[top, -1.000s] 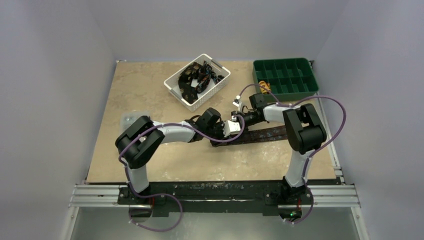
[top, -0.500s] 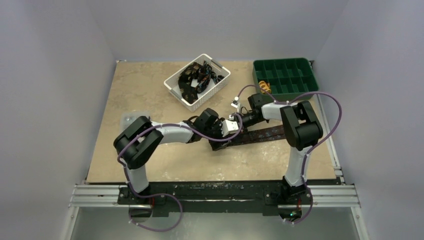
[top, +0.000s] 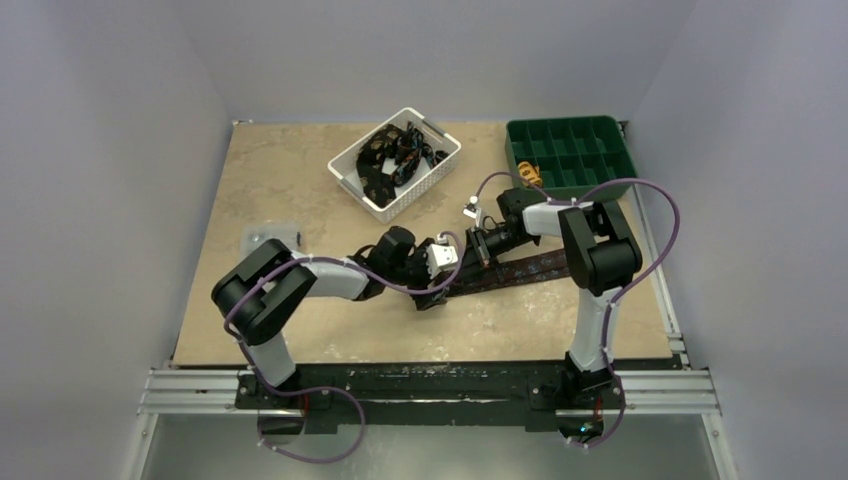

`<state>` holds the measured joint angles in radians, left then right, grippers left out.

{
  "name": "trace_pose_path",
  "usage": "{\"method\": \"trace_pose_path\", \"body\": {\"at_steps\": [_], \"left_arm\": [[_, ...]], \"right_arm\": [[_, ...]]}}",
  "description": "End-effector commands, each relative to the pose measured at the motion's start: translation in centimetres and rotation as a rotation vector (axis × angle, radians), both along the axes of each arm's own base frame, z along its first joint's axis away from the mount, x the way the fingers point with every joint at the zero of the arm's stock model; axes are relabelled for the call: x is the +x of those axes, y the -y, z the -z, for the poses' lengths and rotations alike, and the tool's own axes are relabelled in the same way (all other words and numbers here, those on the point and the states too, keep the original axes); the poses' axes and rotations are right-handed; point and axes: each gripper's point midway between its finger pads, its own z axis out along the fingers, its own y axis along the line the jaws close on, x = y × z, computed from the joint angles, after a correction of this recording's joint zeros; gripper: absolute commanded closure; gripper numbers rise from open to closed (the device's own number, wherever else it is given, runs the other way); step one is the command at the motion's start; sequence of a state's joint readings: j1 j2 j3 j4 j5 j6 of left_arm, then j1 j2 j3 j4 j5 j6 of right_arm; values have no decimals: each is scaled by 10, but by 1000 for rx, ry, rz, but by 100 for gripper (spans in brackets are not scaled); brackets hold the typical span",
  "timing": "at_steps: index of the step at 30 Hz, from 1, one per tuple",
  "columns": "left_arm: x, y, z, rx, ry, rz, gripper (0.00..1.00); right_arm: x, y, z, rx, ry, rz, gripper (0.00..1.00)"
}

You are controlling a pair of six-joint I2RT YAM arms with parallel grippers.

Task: Roll the ties
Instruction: Roll the tie at the center of the board.

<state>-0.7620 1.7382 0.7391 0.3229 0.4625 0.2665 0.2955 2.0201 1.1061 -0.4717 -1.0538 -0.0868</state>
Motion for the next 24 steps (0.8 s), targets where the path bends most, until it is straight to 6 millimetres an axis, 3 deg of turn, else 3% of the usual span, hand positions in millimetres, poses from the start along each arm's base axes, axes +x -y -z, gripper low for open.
{"method": "trace_pose_path", "body": {"at_steps": [1, 11, 16, 19, 22, 24], "left_arm": [[6, 17, -23, -113, 34, -22, 19], [3, 32, 5, -44, 6, -100, 40], [1, 12, 27, 98, 41, -112, 59], [0, -6, 37, 179, 55, -126, 73], [-1, -18, 46, 237, 45, -145, 78], [-1, -21, 49, 253, 35, -154, 80]], "right_arm": [[5, 32, 47, -273, 89, -11, 100], [2, 38, 50, -315, 90, 10, 100], [14, 31, 35, -276, 142, 5, 99], [25, 26, 21, -253, 156, -5, 83], [39, 19, -6, -205, 192, -4, 62], [44, 17, -26, -166, 197, 7, 55]]}}
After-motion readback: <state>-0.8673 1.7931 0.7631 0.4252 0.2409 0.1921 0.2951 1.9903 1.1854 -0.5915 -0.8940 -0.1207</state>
